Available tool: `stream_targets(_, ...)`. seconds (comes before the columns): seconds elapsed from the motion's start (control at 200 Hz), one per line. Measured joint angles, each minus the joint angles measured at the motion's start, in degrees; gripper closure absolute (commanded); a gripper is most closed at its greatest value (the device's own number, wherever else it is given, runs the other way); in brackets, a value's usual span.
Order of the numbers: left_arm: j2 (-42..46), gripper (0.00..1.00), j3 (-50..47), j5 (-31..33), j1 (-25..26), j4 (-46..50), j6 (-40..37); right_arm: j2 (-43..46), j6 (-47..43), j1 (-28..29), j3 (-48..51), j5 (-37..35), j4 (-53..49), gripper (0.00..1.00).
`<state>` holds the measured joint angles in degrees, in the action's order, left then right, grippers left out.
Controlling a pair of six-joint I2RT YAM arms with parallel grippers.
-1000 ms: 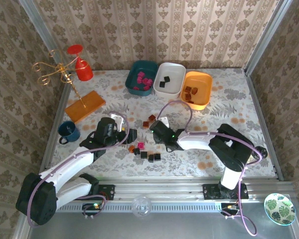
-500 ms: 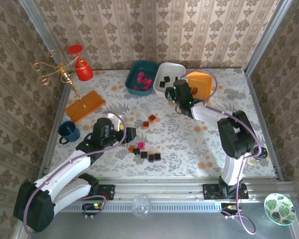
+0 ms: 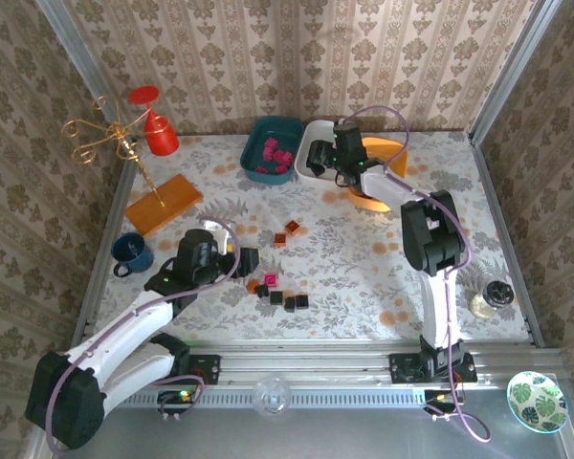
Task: Sort the legos into containers by color
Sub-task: Place the lego in the container, then pick up the lego from the bottom-center of the table.
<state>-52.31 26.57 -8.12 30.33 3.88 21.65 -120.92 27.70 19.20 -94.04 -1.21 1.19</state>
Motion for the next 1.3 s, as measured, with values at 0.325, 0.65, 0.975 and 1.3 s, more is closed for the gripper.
stream_targets(0.325, 1.3, 0.20, -1.9, 0.4, -1.9, 4.3, 0.8, 35.7, -10.9, 16.2, 34.1, 3.3, -1.5, 0.17)
stream_targets(0.65, 3.9, 0.21, -2.6, -1.2, -3.4, 2.8, 0.0, 47.6, -18.6, 32.1, 55.1, 3.3, -9.2, 0.15)
stream_targets(0.975, 3.6, 0.21, -4.1, -2.2, -3.4, 0.7, 0.0, 42.2, -17.3, 37.3, 59.5, 0.1, -7.1, 0.19)
stream_targets(1.3, 3.7, 0.21, -4.1, -2.6, -3.4, 0.3, 0.0, 34.5, -17.6, 37.2, 56.7, -5.1, -5.5, 0.26)
